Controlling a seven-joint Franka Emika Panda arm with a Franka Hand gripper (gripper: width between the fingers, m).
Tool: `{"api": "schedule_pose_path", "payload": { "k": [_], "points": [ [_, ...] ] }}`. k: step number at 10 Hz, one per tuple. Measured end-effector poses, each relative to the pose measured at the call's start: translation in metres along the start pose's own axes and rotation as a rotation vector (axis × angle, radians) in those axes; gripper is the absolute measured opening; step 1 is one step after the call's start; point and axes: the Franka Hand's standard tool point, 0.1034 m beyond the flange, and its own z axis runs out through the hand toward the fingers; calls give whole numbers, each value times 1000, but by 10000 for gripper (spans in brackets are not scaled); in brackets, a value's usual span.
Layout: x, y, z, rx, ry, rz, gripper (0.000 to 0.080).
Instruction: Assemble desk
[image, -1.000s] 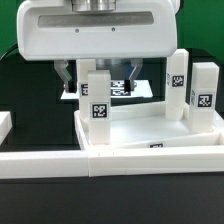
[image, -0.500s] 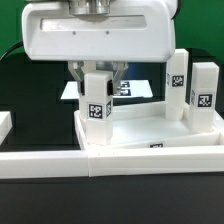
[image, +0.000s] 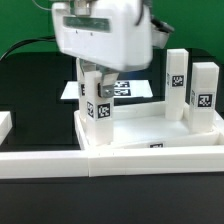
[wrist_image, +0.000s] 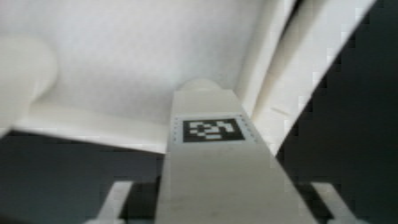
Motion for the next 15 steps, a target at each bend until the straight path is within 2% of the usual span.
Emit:
{"api": "schedule_pose_path", "payload": {
  "k": [1,4,5,6,7,9,12,13,15],
  "points": [
    [2,2,0,20,-21,177,290],
    [0,2,1,18,-22,199,290],
    [0,1,1,18,-21,147,489],
    [-3,0,0,16,-21,-68,597],
    [-6,3,1,3,-35,-240,635],
    [-11,8,3,1,-56,-535,647],
    [-9,8,3,3,-54,-731,649],
    [-6,7,2,2,-36,-870,649],
    [3,-4,0,12,48,-1331,649]
  ]
}}
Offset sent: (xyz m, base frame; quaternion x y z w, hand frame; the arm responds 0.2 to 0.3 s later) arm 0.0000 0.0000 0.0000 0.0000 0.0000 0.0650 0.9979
